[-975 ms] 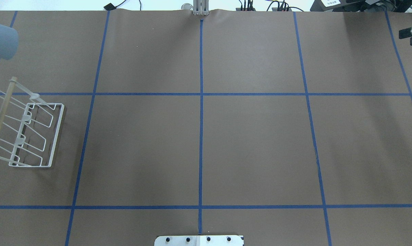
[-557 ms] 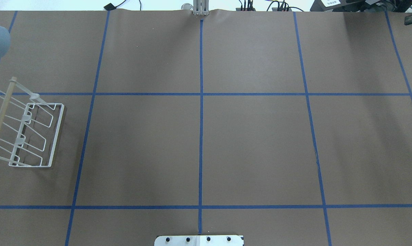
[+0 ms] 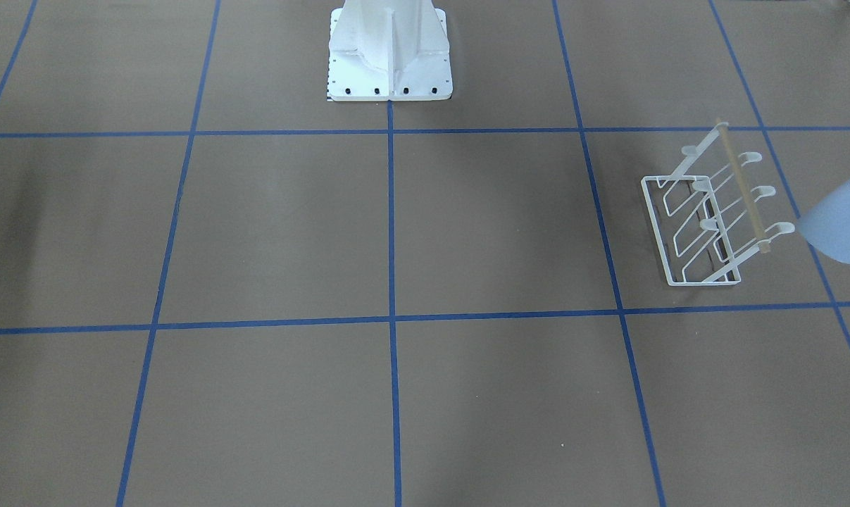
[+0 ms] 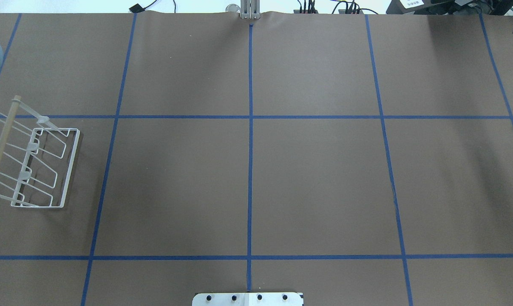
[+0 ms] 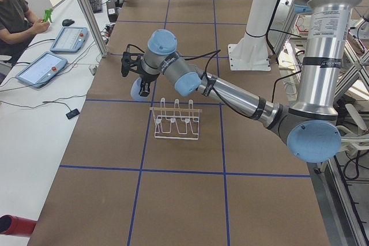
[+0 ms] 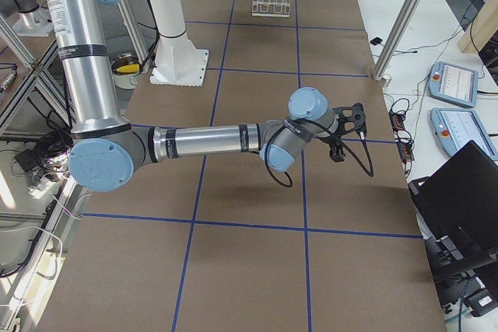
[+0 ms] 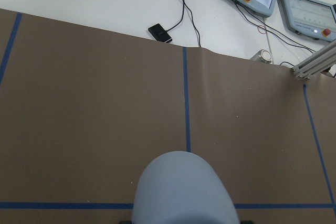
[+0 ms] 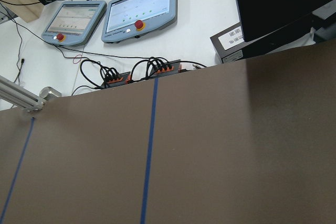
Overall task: Hang cup on cup holder
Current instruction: 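Position the held cup above the wire rack with the left gripper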
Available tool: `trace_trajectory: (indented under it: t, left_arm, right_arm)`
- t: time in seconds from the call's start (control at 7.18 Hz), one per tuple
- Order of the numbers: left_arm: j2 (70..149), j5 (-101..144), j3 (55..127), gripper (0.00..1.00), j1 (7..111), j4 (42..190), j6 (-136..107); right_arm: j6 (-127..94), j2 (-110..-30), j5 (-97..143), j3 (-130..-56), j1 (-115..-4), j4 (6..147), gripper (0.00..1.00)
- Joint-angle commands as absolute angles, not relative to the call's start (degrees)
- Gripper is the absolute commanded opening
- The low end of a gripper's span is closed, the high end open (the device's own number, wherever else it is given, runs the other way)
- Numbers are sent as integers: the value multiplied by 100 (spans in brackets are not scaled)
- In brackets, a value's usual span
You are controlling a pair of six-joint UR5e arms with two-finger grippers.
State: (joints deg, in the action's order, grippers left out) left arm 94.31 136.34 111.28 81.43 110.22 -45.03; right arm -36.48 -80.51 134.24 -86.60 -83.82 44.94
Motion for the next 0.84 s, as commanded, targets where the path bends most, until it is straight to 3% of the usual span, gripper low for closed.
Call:
trace_trajectory:
  t: [0.0,0.42,0.7]
  left_arm:
    - [9500,13151,11853,0,7571,9193,-4219]
    - [9931,13166,11866,0,7034,8210,-4069]
    - [9975,13140,11743,0,6760,8191,-4069]
  right_arm:
    - [-1703,-8034,13377,-8998,-8446,6493,94]
    - [58,-7367,13351,-9569,-8412,9545,100]
    - [62,-7426,13342,-9712,-8420,9703,100]
